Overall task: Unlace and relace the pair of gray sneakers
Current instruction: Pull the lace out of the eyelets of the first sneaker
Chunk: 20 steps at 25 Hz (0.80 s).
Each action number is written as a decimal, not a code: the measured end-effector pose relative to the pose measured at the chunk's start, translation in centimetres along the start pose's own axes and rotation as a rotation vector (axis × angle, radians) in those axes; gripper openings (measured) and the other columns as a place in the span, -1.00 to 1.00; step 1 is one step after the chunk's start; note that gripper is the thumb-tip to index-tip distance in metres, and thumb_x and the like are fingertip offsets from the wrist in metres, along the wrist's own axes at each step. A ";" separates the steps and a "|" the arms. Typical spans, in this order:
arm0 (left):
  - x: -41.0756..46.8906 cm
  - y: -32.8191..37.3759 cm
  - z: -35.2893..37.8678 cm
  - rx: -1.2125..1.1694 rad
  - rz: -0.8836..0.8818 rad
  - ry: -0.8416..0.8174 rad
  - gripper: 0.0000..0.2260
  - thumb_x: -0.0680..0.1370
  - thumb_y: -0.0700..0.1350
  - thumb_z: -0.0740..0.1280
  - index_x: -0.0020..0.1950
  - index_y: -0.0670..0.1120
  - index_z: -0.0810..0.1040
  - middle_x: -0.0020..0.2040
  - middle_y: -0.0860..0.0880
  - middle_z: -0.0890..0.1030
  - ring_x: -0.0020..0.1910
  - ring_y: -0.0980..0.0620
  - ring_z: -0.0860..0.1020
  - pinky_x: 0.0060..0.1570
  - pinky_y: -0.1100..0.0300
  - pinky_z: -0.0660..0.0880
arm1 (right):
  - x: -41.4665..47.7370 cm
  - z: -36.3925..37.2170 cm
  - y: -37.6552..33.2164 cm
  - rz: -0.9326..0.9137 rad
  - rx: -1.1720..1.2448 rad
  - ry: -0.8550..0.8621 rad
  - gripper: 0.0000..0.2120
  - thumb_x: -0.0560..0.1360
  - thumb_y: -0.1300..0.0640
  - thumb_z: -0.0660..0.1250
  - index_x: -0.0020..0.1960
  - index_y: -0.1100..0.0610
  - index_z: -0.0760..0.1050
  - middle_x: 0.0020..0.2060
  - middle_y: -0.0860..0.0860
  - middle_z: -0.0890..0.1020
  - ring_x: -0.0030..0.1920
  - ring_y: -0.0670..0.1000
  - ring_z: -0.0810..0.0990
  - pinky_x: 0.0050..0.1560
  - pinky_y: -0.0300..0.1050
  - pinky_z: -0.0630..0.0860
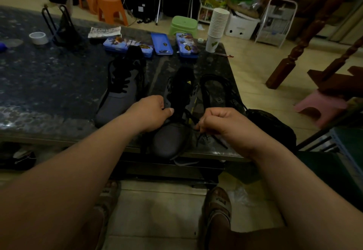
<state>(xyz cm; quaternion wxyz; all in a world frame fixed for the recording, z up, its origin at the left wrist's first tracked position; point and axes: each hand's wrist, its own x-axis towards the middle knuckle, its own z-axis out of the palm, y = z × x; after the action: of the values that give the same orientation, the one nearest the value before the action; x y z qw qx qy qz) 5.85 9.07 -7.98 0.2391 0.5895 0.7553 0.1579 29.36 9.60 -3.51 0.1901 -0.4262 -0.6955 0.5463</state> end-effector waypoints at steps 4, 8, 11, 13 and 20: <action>-0.4 -0.4 -0.2 -0.096 0.033 -0.033 -0.63 0.64 0.16 0.32 -0.20 -0.08 0.46 -0.24 -0.12 0.62 -0.21 -0.14 0.60 -0.18 -0.01 0.56 | 2.3 1.7 1.2 0.187 -0.124 0.065 -0.57 0.61 -0.22 0.31 -0.06 0.17 0.62 -0.20 0.03 0.74 -0.18 -0.04 0.67 -0.09 -0.05 0.51; -2.1 -0.3 -1.2 -0.276 0.035 -0.087 -0.66 0.69 0.08 0.28 -0.19 -0.09 0.47 -0.21 -0.16 0.63 -0.25 -0.12 0.62 -0.26 0.14 0.59 | 5.2 3.5 2.5 0.113 -0.349 0.199 -0.60 0.62 -0.19 0.32 -0.09 0.15 0.58 -0.24 0.09 0.67 -0.17 0.12 0.64 -0.13 0.05 0.55; -4.7 0.6 -3.7 -0.303 0.118 -0.080 -0.67 0.68 -0.01 0.31 -0.25 -0.09 0.44 -0.27 -0.11 0.58 -0.30 0.02 0.54 -0.28 0.20 0.45 | 6.0 3.6 2.6 0.080 -0.385 0.203 -0.67 0.64 -0.09 0.33 -0.16 0.12 0.55 -0.30 0.04 0.61 -0.26 0.05 0.58 -0.16 -0.01 0.50; -6.9 0.5 -6.1 -0.272 0.187 -0.073 -0.64 0.66 -0.04 0.34 -0.31 -0.10 0.43 -0.33 -0.16 0.55 -0.38 0.06 0.46 -0.32 0.18 0.39 | 6.1 3.6 2.5 0.080 -0.418 0.200 -0.68 0.65 -0.08 0.33 -0.14 0.14 0.57 -0.26 0.08 0.64 -0.21 0.08 0.61 -0.13 0.01 0.53; -7.3 -0.2 -4.8 -0.134 0.067 0.009 -0.66 0.62 0.25 0.31 -0.07 -0.02 0.46 -0.16 -0.01 0.58 -0.20 0.03 0.56 -0.16 0.05 0.48 | 5.5 3.2 2.6 0.039 -0.397 0.269 -0.65 0.63 -0.07 0.36 -0.22 0.14 0.53 -0.37 0.02 0.57 -0.31 0.01 0.54 -0.24 -0.06 0.44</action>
<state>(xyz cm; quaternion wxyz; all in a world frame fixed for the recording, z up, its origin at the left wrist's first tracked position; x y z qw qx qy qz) 4.47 2.22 -2.77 0.2689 0.5965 0.7240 0.2186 24.92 12.15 -8.06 0.1828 -0.5376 -0.7492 0.3410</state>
